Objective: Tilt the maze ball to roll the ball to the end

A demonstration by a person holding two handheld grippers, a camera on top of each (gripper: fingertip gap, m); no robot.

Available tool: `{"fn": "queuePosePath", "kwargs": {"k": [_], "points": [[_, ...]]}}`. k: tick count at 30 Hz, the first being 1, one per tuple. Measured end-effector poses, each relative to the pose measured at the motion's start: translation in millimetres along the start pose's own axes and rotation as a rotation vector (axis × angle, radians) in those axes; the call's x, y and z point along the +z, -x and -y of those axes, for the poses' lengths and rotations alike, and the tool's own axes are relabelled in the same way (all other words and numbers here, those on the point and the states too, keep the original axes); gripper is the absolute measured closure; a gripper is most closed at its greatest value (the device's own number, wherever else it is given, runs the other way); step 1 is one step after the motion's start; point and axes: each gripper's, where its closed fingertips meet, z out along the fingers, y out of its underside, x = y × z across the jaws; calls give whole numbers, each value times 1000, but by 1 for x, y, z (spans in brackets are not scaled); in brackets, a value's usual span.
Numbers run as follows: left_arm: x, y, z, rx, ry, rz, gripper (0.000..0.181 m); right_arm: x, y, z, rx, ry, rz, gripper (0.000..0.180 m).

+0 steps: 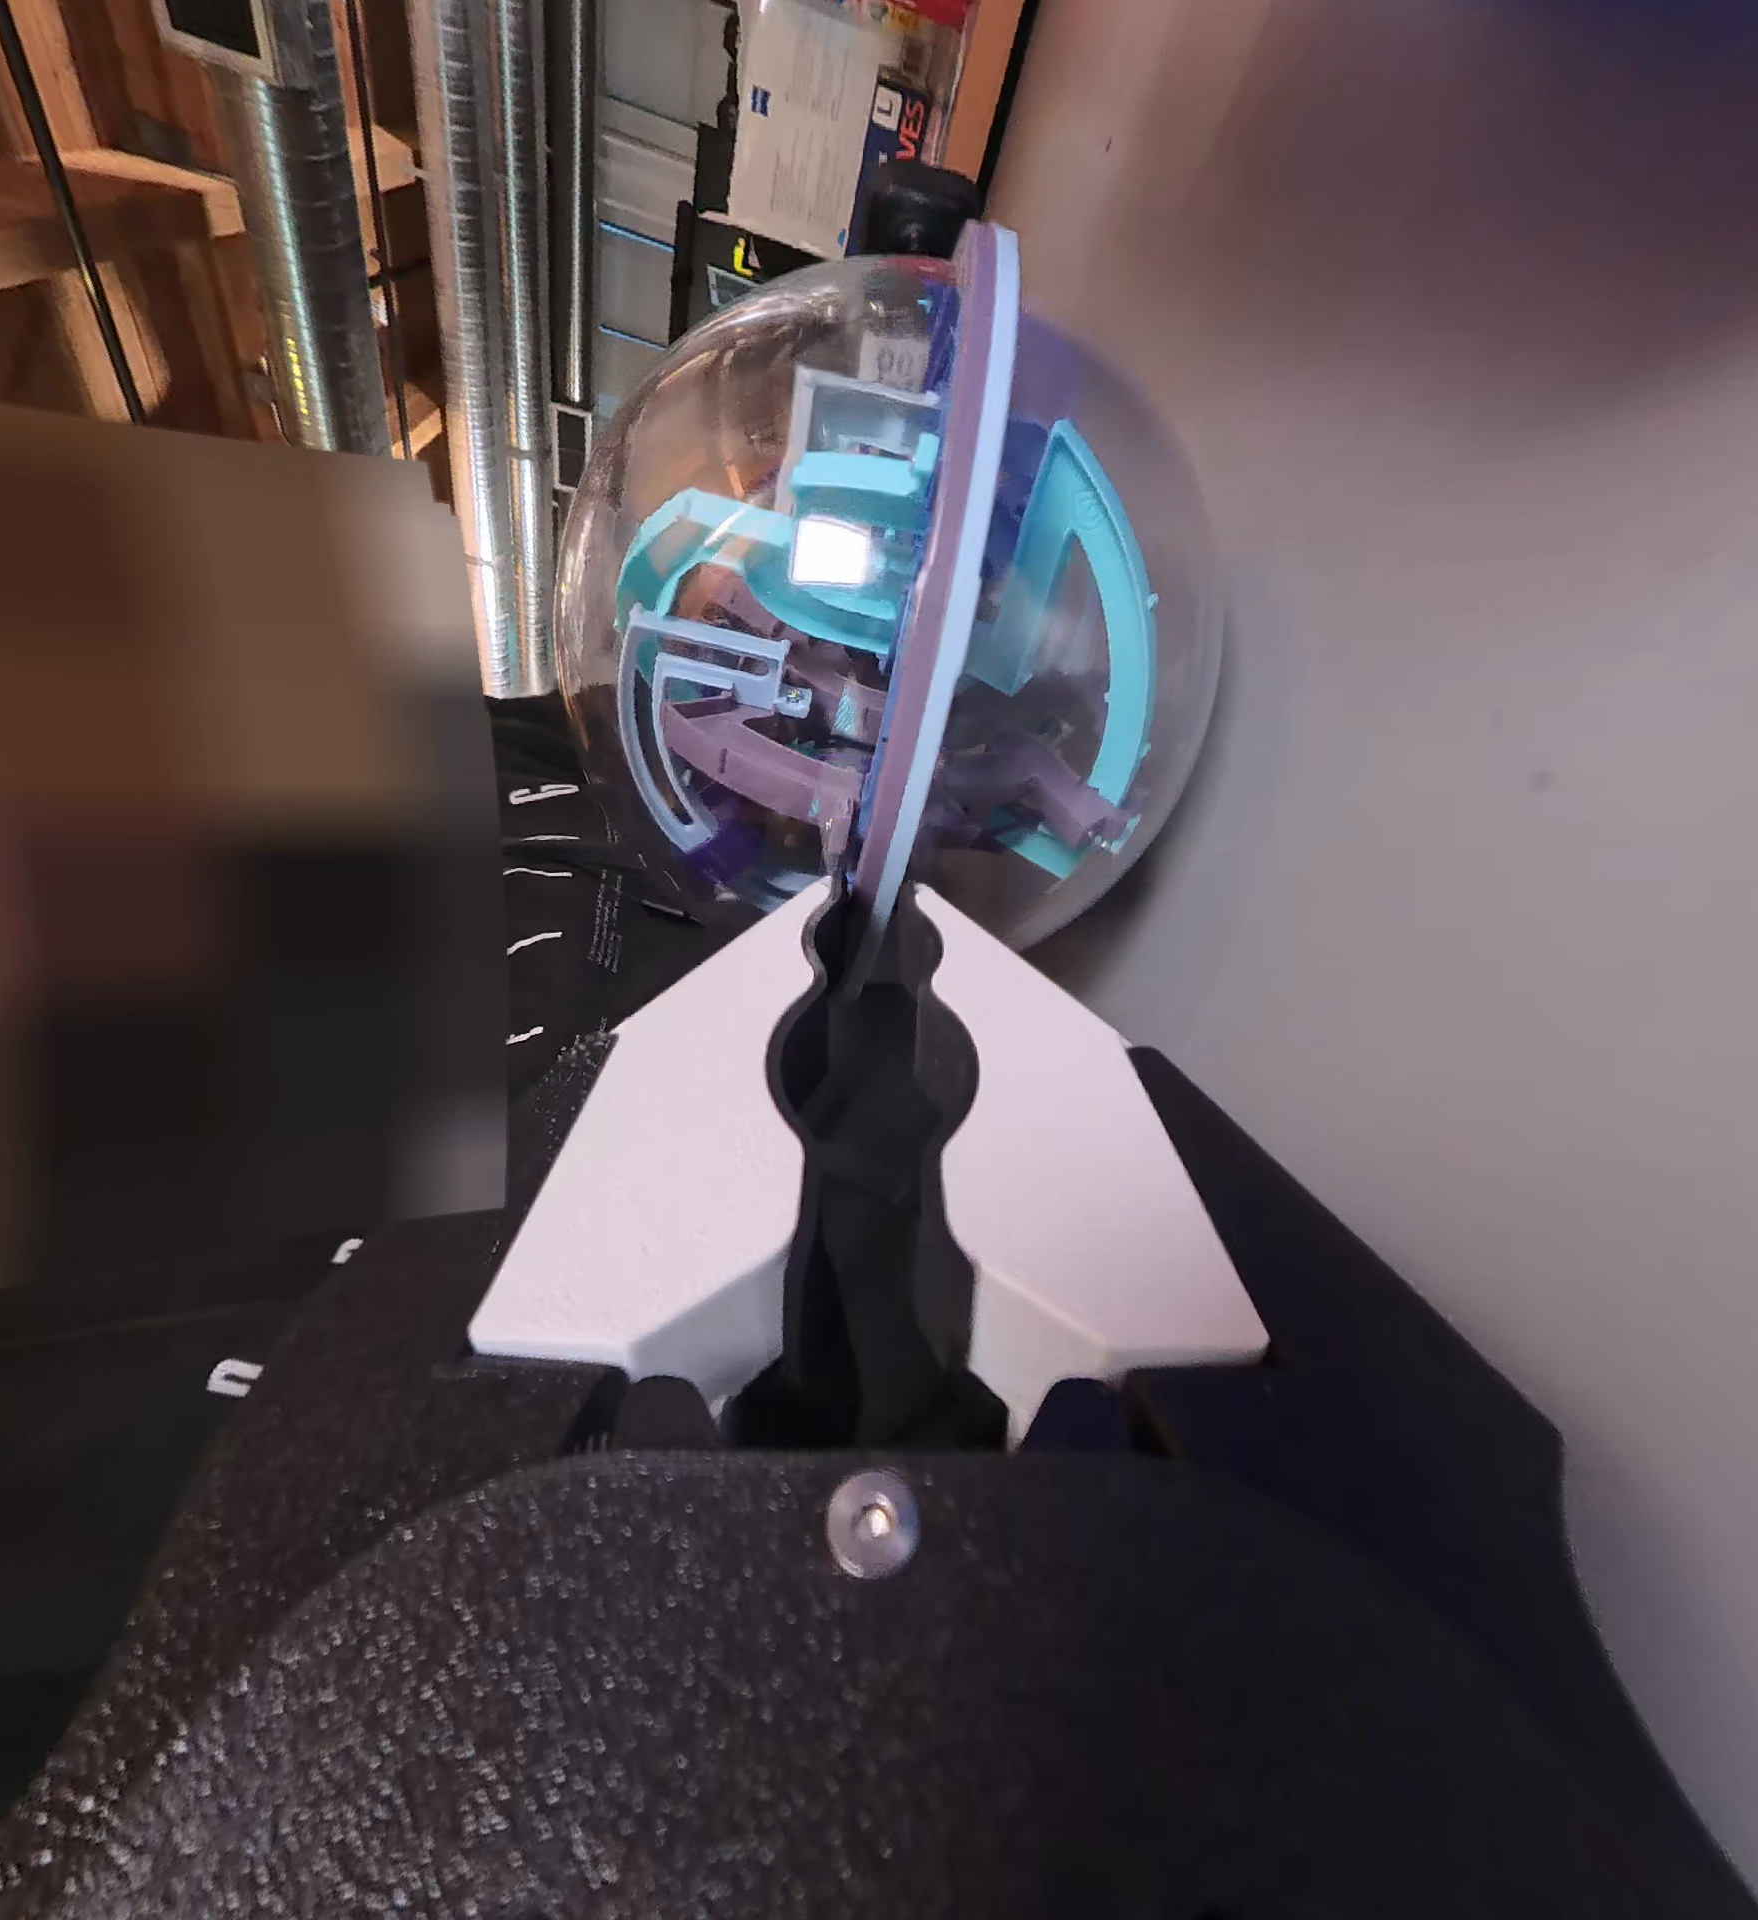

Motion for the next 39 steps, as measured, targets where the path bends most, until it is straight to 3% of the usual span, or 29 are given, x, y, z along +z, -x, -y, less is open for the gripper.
{"fn": "queuePosePath", "kwargs": {"k": [5,10,13,20,27,31,35,39], "points": [[-1,-1,1,12,-27,-26,174,-1,1,-2,-284,-32,-119,162],[-1,-2,2,41,-53,-41,174,-5,-5,-3,-706,-51,-404,134],[0,-3,4,50,-74,-45,174,-8,0,-7,-902,-64,-520,128],[8,-4,6,66,-116,-33,175,-15,4,-23,-1320,-52,-824,128],[12,-5,9,74,-176,-32,175,-5,5,-34,-1655,-49,-1024,133],[15,-7,10,74,-226,-45,174,-2,4,-34,-1848,-12,-1157,144],[15,-7,8,84,-246,-51,174,-3,1,-36,-1977,33,-1242,161],[17,-7,2,114,-226,-61,174,-6,1,-37,-2025,63,-1262,165]]}}
